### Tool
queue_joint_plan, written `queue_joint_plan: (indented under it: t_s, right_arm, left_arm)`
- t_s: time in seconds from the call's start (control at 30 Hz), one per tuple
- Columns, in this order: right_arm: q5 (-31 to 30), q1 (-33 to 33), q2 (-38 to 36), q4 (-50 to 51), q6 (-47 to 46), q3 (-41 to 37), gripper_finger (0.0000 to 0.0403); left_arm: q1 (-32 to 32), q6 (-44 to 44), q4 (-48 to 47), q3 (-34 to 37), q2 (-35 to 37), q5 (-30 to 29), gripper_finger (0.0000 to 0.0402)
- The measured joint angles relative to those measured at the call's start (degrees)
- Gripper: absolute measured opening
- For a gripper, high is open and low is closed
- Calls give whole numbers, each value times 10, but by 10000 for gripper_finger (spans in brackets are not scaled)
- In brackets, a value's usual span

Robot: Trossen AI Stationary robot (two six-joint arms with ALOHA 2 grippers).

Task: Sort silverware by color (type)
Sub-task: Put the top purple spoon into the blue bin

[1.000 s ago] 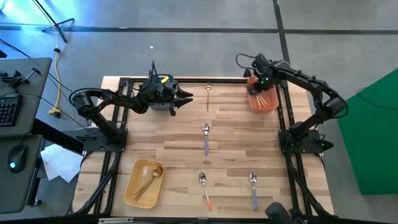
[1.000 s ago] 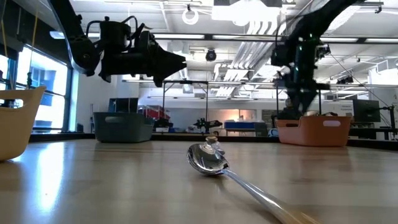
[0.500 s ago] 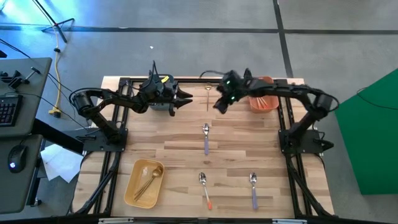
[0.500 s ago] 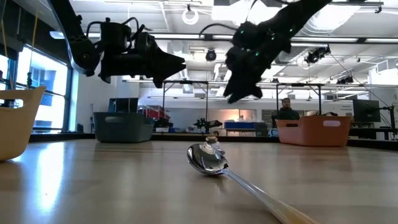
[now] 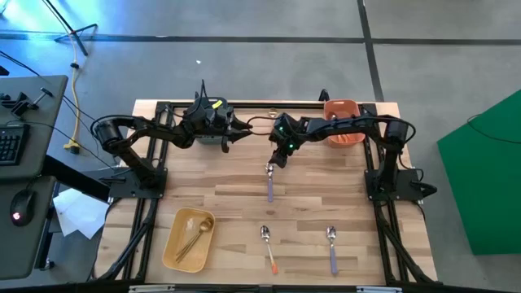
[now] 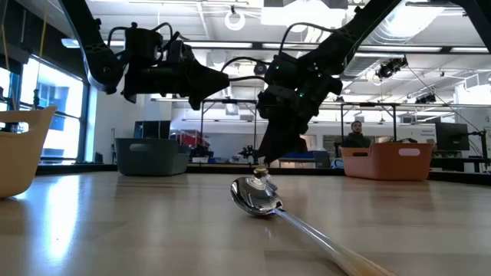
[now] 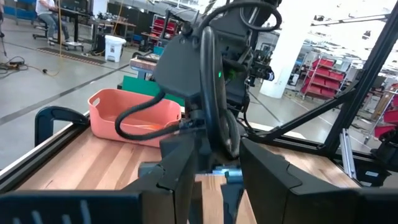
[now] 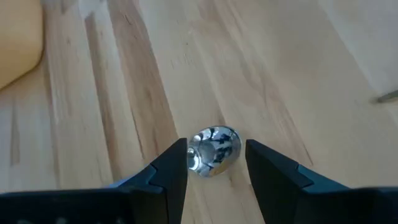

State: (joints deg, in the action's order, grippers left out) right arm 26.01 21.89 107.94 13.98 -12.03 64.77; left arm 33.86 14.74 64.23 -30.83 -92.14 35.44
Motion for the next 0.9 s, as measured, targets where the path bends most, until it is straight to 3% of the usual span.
queue_joint_plan:
  t_s: [0.17, 0.5, 0.63, 0.8, 0.9]
  right_arm:
    - [-43, -6, 23, -9, 4, 0, 147]
    - [-21, -29, 54, -40, 6, 0, 139]
    - [-20, -34, 66, -58, 2, 2, 104]
    - [-20, -34, 71, -69, -10, 2, 25]
    - [-13, -35, 70, -76, -13, 1, 11]
  left_arm:
    - [0, 0, 0, 0, 0, 0, 117]
    - [0, 1, 0, 0, 0, 0, 117]
    - [0, 1, 0, 0, 0, -1, 117]
    - [0, 1, 0, 0, 0, 0, 117]
    - [0, 1, 0, 0, 0, 0, 117]
